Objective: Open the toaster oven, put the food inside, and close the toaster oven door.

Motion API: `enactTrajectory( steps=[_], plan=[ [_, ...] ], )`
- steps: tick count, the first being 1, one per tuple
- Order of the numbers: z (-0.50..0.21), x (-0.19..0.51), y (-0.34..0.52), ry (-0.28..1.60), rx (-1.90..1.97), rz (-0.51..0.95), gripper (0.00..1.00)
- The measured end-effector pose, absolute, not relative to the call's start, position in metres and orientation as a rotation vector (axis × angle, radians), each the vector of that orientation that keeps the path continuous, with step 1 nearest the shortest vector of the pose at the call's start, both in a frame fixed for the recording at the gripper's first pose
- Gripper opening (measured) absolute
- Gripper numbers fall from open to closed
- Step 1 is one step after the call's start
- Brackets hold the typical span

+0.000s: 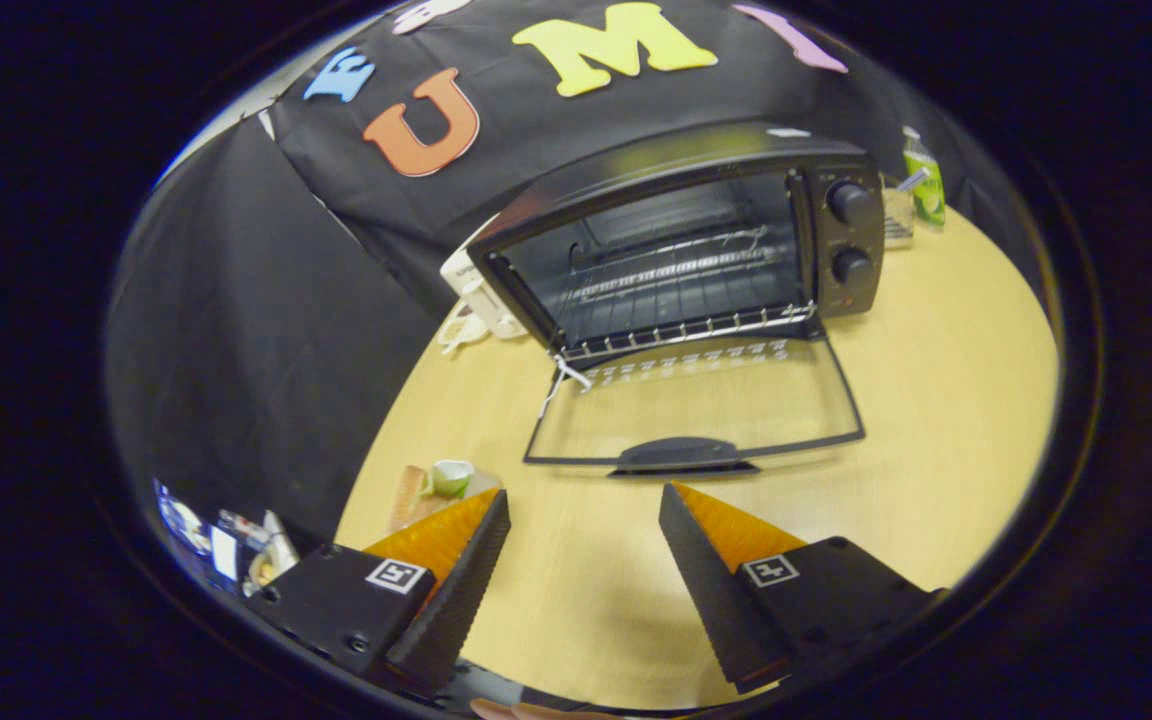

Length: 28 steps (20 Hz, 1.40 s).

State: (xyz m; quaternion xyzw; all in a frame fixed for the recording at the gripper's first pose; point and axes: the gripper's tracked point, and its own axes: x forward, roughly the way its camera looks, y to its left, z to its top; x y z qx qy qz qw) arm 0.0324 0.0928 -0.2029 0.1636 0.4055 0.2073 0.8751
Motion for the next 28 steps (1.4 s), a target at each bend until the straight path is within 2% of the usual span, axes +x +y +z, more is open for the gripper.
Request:
enactTrajectory(
  steps=[3,9,16,25,27,28],
  plan=[
    [-0.19,0.018,0.126,0.927,0.473,0.549,0.97],
    [-0.196,0.002,0.168,1.0,0.406,0.648,0.89],
    [-0.204,0.006,0.19,1.071,0.375,0.691,0.74],
    [-0.228,0.011,0.21,1.159,0.357,0.701,0.7],
    [-0.226,0.01,0.217,1.17,0.41,0.708,0.61],
    [-0.227,0.011,0.216,1.176,0.429,0.705,0.5]
  ],
)
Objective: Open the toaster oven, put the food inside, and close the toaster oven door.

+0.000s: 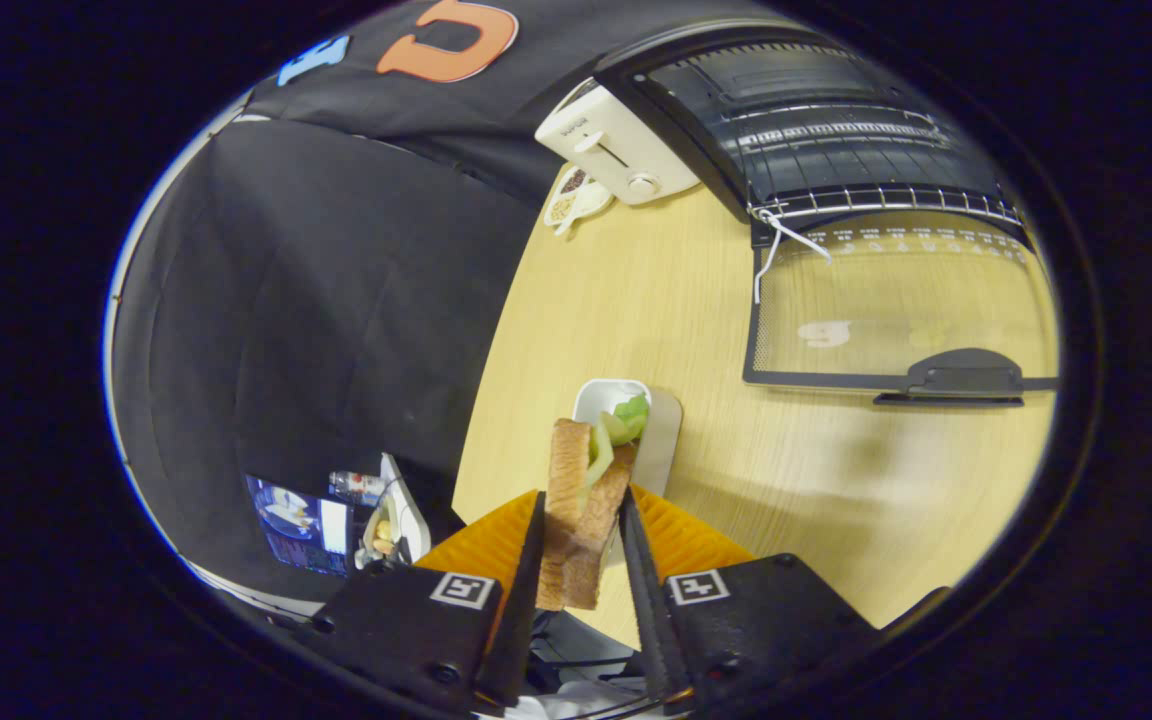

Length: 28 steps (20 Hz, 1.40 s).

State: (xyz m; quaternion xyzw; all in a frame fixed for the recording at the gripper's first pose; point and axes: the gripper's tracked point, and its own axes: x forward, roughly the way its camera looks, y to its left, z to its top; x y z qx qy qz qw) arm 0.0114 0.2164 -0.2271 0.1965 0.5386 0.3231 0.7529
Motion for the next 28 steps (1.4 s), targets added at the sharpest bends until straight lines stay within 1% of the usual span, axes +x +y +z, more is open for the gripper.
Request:
enactTrajectory(
  steps=[2,4,9,15,17,19,23,25,28],
  plan=[
    [-0.225,0.013,0.215,1.168,0.464,0.706,0.42],
    [-0.219,0.011,0.212,1.153,0.485,0.721,0.38],
    [-0.174,0.004,0.205,1.078,0.649,0.846,0.35],
    [-0.146,0.037,0.164,0.888,0.861,0.827,0.33],
    [-0.148,0.054,0.147,0.833,0.923,0.783,0.34],
    [-0.146,0.076,0.13,0.731,0.981,0.711,0.34],
    [-0.123,0.119,0.082,0.428,1.178,0.532,0.33],
    [-0.118,0.134,0.053,0.308,1.249,0.438,0.33],
    [-0.114,0.135,0.027,0.238,1.268,0.358,0.33]
  ],
)
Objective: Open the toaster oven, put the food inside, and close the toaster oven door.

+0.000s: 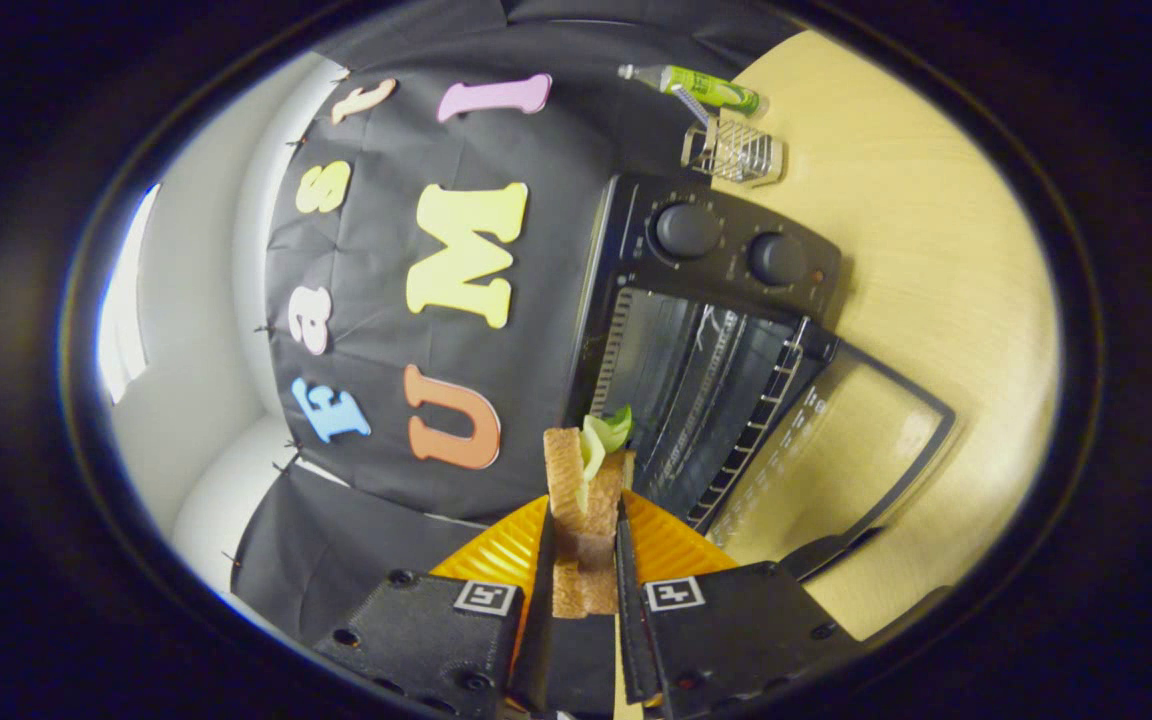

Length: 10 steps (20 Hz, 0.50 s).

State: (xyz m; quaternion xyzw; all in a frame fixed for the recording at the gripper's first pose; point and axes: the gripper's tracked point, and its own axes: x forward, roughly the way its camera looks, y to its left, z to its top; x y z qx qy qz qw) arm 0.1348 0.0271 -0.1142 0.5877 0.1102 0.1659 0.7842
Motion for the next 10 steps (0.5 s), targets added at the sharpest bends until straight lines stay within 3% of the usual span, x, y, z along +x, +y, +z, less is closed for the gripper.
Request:
enactTrajectory(
  steps=[10],
  plan=[
    [-0.136,0.173,-0.008,0.058,1.355,0.089,0.33]
  ],
)
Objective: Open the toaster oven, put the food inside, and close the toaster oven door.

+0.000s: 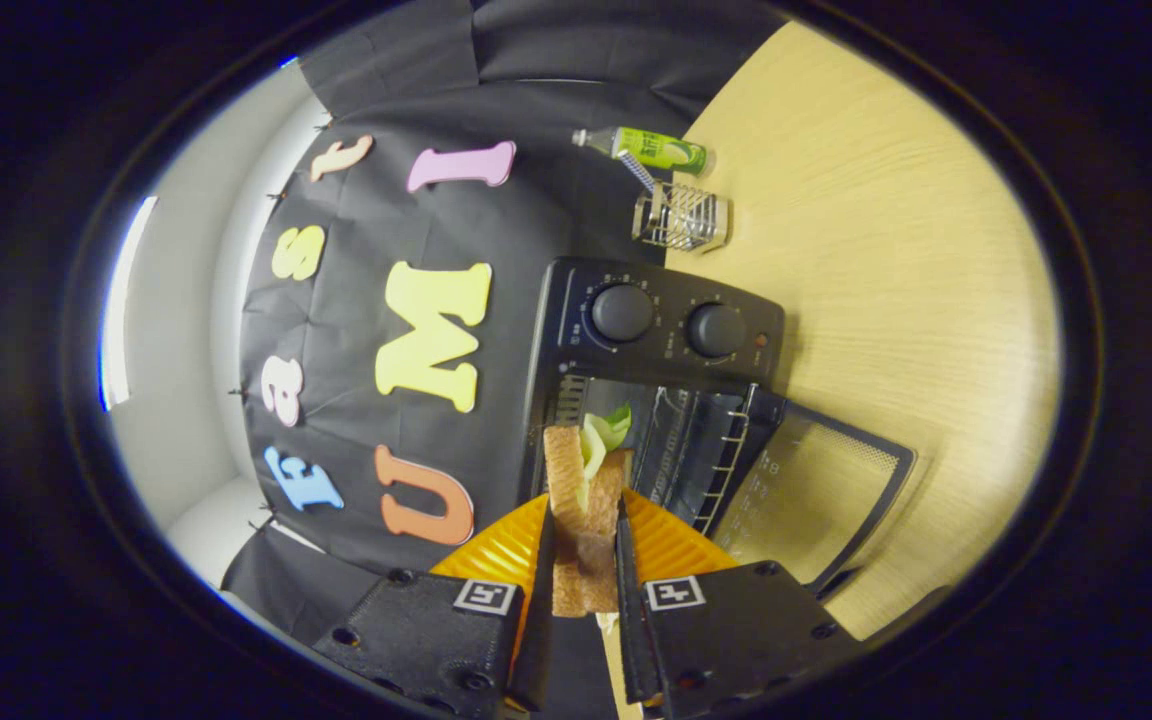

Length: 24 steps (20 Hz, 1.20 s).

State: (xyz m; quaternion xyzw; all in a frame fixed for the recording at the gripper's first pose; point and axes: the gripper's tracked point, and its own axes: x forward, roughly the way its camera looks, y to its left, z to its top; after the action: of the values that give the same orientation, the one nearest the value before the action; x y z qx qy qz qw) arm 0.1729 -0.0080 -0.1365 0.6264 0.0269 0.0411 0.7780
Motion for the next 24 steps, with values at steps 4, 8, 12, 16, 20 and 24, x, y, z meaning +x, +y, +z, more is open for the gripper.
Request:
enactTrajectory(
  steps=[4,8,12,16,20,24],
  plan=[
    [-0.158,0.209,-0.015,0.054,1.372,-0.017,0.34],
    [-0.154,0.24,-0.01,0.061,1.249,-0.029,0.34],
    [-0.163,0.261,0.005,0.106,1.066,-0.014,0.35],
    [-0.165,0.268,0.004,0.106,0.954,-0.01,0.38],
    [-0.171,0.276,-0.003,0.103,0.921,-0.049,0.44],
    [-0.174,0.279,0.003,0.146,0.876,-0.027,0.47]
  ],
)
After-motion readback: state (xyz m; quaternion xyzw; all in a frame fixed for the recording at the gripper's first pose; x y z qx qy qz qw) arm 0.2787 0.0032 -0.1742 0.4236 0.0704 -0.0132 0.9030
